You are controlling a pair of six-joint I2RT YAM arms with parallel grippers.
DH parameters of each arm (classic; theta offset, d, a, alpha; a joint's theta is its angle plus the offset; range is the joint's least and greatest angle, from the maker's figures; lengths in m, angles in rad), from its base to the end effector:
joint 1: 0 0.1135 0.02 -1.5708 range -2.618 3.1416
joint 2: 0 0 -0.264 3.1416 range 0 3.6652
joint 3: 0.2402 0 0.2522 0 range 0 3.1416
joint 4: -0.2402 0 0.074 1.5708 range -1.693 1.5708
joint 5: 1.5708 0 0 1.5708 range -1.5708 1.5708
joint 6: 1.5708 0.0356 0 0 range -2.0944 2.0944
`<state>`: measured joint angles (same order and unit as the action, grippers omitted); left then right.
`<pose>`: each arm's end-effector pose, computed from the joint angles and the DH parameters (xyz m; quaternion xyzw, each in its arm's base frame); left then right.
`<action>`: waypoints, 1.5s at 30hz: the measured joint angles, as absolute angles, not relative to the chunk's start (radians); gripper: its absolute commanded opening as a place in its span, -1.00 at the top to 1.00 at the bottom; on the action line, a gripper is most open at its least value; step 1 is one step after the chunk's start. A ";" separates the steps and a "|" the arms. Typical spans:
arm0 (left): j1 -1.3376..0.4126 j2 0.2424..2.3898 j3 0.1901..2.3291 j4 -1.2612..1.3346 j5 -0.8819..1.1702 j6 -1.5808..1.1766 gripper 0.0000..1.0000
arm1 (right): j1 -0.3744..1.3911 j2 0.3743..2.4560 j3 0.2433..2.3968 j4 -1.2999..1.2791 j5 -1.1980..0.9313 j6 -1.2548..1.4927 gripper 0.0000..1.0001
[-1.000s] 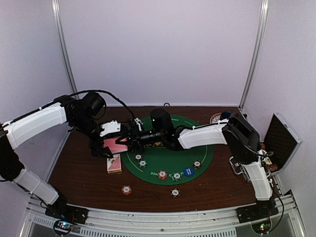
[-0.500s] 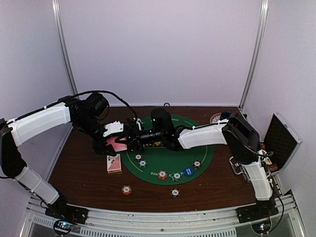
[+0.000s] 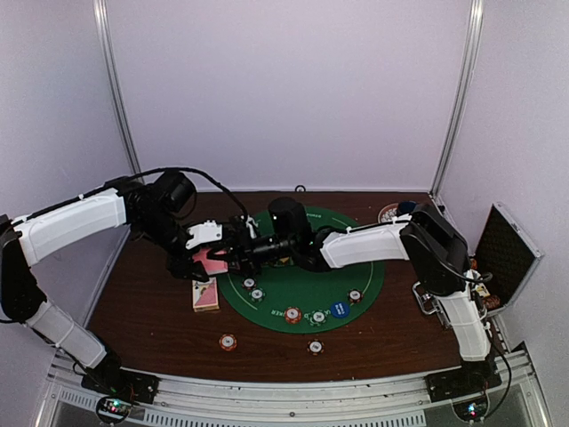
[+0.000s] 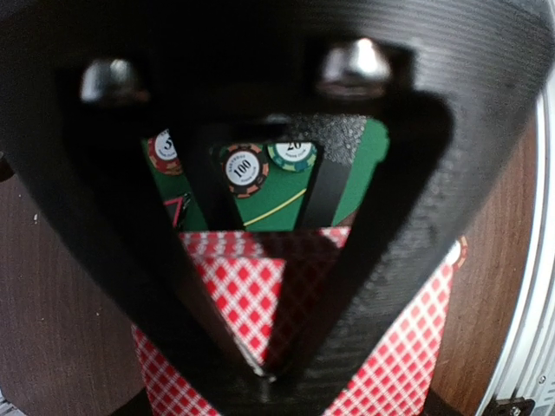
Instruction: Distribute texas hold em gaming equipment
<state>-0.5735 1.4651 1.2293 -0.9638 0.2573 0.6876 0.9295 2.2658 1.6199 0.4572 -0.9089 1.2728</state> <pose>0.2334 -0.1615 0.2761 0.5938 0.7733 -0.1155 0.1899 0.2856 0.4295 0.1987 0.1574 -0.7300 -0.6637 0.0425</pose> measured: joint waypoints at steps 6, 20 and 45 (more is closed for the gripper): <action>-0.574 1.464 1.221 -0.967 0.245 0.688 0.36 | 0.930 2.262 1.628 0.375 -0.896 1.204 -0.27; -0.574 1.464 1.221 -0.967 0.244 0.683 0.36 | 0.937 2.262 1.687 0.270 -0.900 1.158 -0.37; -0.577 1.463 1.221 -0.974 0.248 0.646 0.53 | 0.905 2.190 1.656 0.104 -0.909 1.018 -0.10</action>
